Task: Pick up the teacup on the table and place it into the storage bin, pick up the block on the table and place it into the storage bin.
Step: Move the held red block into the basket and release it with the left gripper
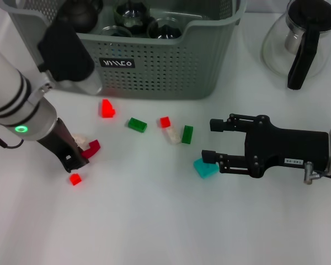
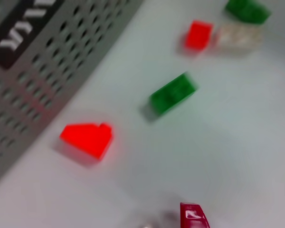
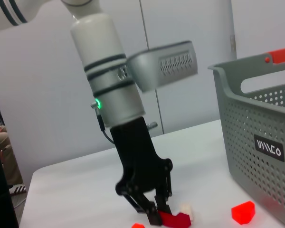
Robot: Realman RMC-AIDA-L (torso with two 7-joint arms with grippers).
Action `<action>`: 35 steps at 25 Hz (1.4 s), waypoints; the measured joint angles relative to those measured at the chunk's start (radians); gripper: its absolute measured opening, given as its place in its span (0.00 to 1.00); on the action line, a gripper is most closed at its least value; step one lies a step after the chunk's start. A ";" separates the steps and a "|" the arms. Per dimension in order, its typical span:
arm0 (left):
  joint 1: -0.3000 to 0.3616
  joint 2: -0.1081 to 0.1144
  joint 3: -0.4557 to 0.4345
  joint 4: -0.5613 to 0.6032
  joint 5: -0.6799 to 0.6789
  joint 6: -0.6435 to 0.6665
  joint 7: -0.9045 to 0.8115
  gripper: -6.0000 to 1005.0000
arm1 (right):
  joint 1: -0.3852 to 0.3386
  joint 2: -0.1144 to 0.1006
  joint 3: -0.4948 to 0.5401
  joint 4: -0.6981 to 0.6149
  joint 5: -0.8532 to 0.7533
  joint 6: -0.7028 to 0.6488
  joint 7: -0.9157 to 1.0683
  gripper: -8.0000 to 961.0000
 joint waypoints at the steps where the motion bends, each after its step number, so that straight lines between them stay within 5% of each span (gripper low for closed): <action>1: -0.005 0.001 -0.052 0.011 -0.030 0.032 0.029 0.17 | 0.000 0.000 0.000 0.000 0.000 0.000 0.000 0.78; 5: -0.064 0.012 -0.332 -0.019 -0.165 0.203 0.180 0.16 | 0.000 0.000 0.002 0.000 0.000 -0.002 0.000 0.78; 8: -0.134 0.059 -0.589 -0.150 -0.295 0.372 0.336 0.16 | 0.000 0.000 0.002 0.000 0.000 -0.005 0.000 0.78; 10: -0.178 0.122 -0.735 -0.312 -0.403 0.446 0.403 0.16 | 0.000 0.000 0.002 0.000 0.000 -0.006 0.000 0.78; 11: -0.195 0.172 -0.790 -0.434 -0.493 0.474 0.433 0.16 | 0.000 0.000 0.002 0.001 0.000 -0.005 0.000 0.78; 13: -0.209 0.252 -0.821 -0.656 -0.678 0.488 0.469 0.16 | 0.000 -0.001 0.001 0.001 0.000 -0.003 0.000 0.78; 14: -0.209 0.252 -0.821 -0.656 -0.678 0.488 0.469 0.16 | -0.001 -0.002 0.000 0.002 0.000 -0.002 0.000 0.78; 15: -0.222 0.291 -0.825 -0.836 -0.870 0.488 0.476 0.16 | -0.001 -0.003 0.000 0.003 0.000 -0.001 0.000 0.78; 19: -0.234 0.276 -0.841 -0.903 -1.052 0.471 0.416 0.16 | 0.006 -0.005 0.000 0.009 -0.001 0.005 0.000 0.78; 26: -0.302 0.275 -0.791 -0.707 -1.087 0.213 0.153 0.16 | 0.011 -0.001 -0.003 0.007 -0.002 0.010 0.000 0.78; 28: -0.346 0.304 -0.710 -0.640 -0.982 -0.003 -0.012 0.16 | 0.011 0.000 -0.003 0.008 -0.002 0.011 0.000 0.78; 31: -0.403 0.332 -0.629 -0.622 -0.828 -0.150 -0.135 0.16 | 0.011 0.001 -0.004 0.009 -0.002 0.013 -0.001 0.78; 32: -0.446 0.339 -0.573 -0.616 -0.683 -0.203 -0.194 0.16 | 0.011 0.001 -0.004 0.009 -0.002 0.013 -0.001 0.78; 35: -0.484 0.327 -0.524 -0.609 -0.519 -0.249 -0.246 0.16 | 0.009 0.001 -0.004 0.009 -0.002 0.013 0.000 0.78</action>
